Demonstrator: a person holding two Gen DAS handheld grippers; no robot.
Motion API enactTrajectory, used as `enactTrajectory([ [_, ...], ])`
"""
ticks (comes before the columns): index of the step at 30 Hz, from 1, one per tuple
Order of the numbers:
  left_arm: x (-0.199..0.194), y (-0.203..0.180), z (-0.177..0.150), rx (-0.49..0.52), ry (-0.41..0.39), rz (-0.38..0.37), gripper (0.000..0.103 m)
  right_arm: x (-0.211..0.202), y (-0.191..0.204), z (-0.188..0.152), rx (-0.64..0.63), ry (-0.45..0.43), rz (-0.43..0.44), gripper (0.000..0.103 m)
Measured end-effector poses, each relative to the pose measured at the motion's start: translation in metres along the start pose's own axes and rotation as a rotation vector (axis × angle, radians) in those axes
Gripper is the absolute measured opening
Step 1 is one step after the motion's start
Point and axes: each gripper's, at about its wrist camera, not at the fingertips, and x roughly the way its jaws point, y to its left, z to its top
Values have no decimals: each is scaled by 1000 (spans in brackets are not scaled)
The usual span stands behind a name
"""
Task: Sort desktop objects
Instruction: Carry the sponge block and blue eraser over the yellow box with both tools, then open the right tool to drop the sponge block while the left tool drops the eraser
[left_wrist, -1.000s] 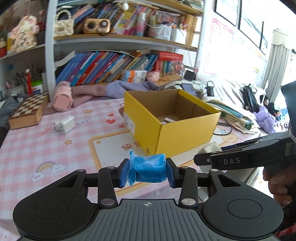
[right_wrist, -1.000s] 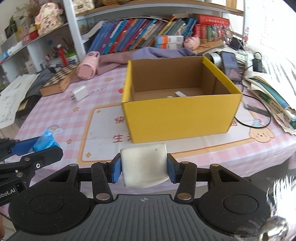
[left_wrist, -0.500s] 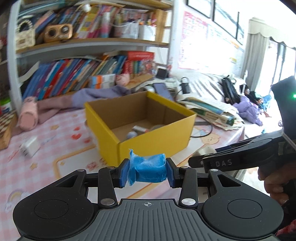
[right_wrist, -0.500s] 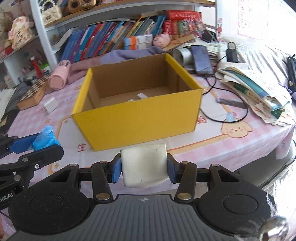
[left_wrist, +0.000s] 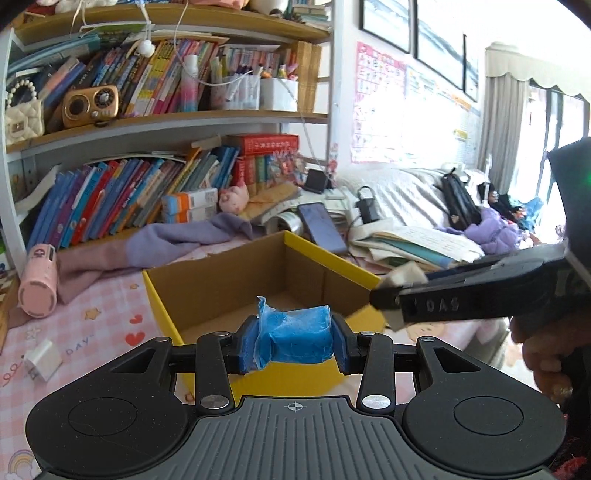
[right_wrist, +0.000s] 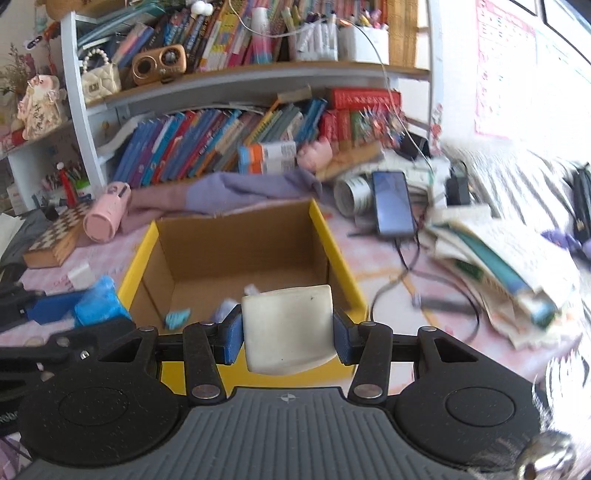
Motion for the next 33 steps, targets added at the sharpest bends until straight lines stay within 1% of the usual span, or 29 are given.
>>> enactTrajectory([
  [6,34,5,9,-40,50,66,39,38,-11,25,-52,20,81,45],
  [10,55,9,12,-77,90,114,39,68,-16,38,-88,64,140,45],
  [15,80,18,14,-130,151,178,39,111,-14,51,-145,140,193,45],
  [17,90,20,16,-132,176,202,39,130,-11,58,-173,170,218,45],
  [20,109,23,23,-99,215,234,39,157,-4,68,-218,206,256,45],
  [24,137,28,27,-70,289,251,39,191,7,78,-281,259,283,45],
  [28,156,33,23,-81,365,252,39,220,12,79,-311,326,298,45],
  [33,163,31,21,-64,397,260,40,238,12,74,-300,388,316,45],
])
